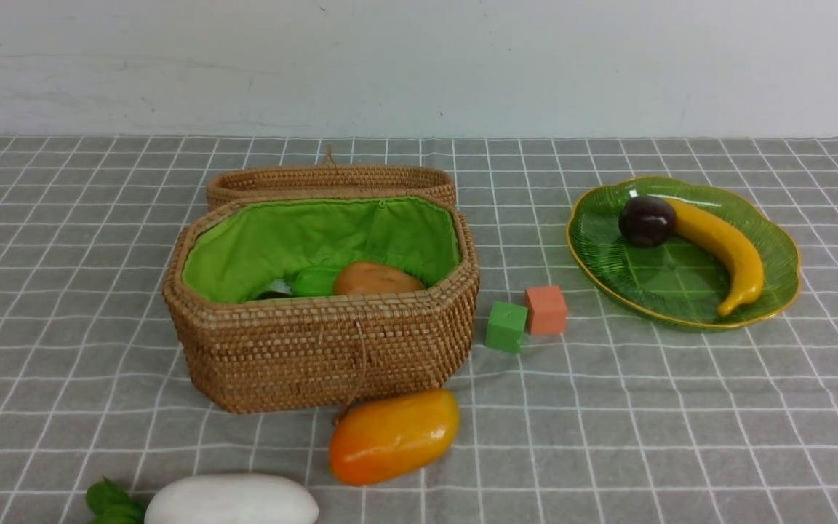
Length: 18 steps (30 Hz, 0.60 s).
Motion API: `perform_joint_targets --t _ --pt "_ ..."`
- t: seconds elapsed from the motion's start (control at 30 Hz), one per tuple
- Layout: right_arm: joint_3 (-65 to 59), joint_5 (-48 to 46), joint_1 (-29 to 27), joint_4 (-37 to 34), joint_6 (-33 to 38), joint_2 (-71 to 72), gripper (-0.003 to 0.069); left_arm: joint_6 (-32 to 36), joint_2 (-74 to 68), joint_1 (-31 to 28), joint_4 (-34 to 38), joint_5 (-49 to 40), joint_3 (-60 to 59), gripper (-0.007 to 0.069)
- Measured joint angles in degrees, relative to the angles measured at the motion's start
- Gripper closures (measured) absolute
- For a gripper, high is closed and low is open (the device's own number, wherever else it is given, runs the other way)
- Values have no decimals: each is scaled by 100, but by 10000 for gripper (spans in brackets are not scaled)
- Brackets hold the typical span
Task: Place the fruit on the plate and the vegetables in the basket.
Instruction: Take a chayote with your left arm and place it on the basket on the left.
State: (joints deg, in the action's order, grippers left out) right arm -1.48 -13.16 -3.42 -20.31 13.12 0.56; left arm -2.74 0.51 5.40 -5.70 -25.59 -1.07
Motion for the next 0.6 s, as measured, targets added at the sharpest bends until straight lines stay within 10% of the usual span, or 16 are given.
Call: perform_joint_targets --t 0.47,0.6 --pt "0 0 0 0 0 0 587 -1564 0 0 2434 4280 -40 386" --pt "0 0 0 0 0 0 580 -1597 -13 0 2381 4030 893 386"
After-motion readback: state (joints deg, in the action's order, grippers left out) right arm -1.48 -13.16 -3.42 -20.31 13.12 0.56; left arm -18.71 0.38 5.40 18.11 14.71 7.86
